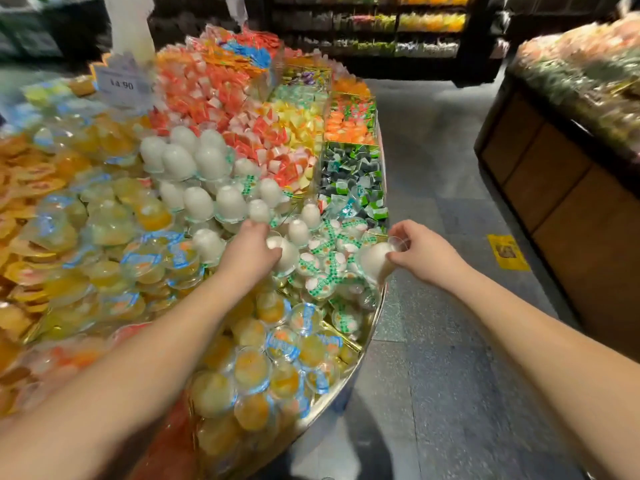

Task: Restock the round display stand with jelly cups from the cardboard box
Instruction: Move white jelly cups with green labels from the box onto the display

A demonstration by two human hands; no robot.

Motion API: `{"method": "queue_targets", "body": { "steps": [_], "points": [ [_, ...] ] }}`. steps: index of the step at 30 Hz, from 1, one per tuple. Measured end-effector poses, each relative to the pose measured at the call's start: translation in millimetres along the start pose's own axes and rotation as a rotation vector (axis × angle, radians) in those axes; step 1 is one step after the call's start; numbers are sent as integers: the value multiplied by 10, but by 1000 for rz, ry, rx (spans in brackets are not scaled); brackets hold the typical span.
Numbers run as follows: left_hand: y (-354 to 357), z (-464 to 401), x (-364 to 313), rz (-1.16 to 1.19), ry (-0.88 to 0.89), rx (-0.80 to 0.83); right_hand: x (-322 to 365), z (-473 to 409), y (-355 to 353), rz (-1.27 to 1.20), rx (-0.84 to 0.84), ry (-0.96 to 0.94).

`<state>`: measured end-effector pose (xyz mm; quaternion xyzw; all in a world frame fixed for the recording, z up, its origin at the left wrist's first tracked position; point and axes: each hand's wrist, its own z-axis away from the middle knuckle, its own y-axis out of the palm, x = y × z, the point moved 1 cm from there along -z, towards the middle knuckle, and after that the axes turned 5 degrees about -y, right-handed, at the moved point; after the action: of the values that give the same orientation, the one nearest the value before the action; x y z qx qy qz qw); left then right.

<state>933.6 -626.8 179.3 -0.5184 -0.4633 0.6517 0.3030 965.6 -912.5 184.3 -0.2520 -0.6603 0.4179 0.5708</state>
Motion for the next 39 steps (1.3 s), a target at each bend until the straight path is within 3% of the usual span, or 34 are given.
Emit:
{"method": "queue_targets", "body": {
  "steps": [18, 31, 39],
  "points": [
    [902, -1160, -300, -298, -386, 140, -609, -2386, 257, 178, 357, -351],
    [1186, -1410, -302, -305, -592, 185, -524, -2978, 721, 203, 505, -529],
    [1238, -1409, -264, -251, -595, 145, -435, -3103, 1034, 247, 553, -534]
  ]
}}
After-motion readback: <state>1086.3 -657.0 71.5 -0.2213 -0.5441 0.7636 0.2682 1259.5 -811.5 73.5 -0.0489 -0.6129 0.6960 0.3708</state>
